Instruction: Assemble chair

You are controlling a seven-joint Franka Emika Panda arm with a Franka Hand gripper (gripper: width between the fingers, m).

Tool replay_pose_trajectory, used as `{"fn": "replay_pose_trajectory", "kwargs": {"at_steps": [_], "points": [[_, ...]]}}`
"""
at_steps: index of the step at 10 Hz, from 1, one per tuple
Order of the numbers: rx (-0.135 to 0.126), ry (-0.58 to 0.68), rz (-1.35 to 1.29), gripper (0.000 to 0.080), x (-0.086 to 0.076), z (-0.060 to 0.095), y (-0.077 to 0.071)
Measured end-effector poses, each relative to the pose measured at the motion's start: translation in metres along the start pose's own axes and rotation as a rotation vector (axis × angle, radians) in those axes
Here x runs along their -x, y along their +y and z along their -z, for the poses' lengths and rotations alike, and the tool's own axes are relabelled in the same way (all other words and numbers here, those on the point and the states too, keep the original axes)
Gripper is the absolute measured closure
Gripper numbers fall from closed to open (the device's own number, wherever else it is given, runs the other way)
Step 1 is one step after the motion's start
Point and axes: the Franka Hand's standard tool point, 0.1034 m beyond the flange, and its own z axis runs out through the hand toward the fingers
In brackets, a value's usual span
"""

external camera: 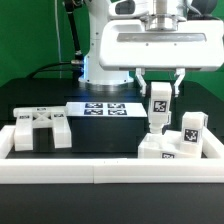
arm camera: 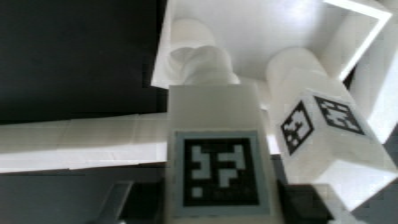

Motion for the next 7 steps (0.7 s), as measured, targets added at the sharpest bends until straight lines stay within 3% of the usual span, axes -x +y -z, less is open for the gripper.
{"fn": "replay_pose_trajectory", "kwargs": {"at_steps": [4,6,7], "points": [[0.005,0.022,0.019,0.0509,-0.0012,-0.0035,0.0014],[0.019,0.135,0.030,0.0509,-0.0055,-0.0052,0.0052],[0.018,0.106,0.032,0.0509,-0.0011,-0.0097,0.0039]]}}
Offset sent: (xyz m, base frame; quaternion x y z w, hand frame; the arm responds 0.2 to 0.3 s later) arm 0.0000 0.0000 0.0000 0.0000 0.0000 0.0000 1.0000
